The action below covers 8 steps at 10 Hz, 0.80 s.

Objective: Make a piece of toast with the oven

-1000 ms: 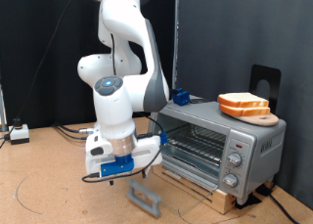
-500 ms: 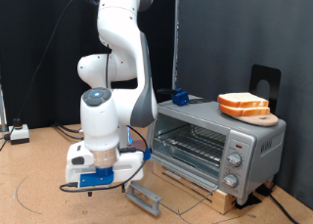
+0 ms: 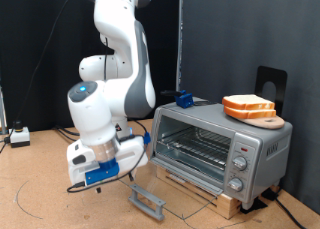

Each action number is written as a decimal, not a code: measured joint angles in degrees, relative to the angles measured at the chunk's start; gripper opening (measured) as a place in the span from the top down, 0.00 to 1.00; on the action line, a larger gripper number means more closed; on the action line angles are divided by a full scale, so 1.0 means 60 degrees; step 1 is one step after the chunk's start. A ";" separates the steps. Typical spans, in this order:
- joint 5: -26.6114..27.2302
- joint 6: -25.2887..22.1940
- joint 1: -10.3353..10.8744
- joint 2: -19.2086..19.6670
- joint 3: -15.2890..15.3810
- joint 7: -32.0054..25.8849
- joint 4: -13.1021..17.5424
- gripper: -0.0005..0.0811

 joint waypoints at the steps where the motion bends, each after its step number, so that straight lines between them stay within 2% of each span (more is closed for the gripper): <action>1: 0.0121 -0.0713 -0.0153 -0.0301 -0.0040 -0.0530 0.0062 0.00; 4: 0.0713 -0.2938 -0.0632 -0.1041 -0.0213 -0.2016 0.0420 0.00; 7: 0.0871 -0.4046 -0.0837 -0.1808 -0.0389 -0.2400 0.0618 0.00; 8: 0.0540 -0.4123 -0.0851 -0.2099 -0.0387 -0.1994 0.0638 0.00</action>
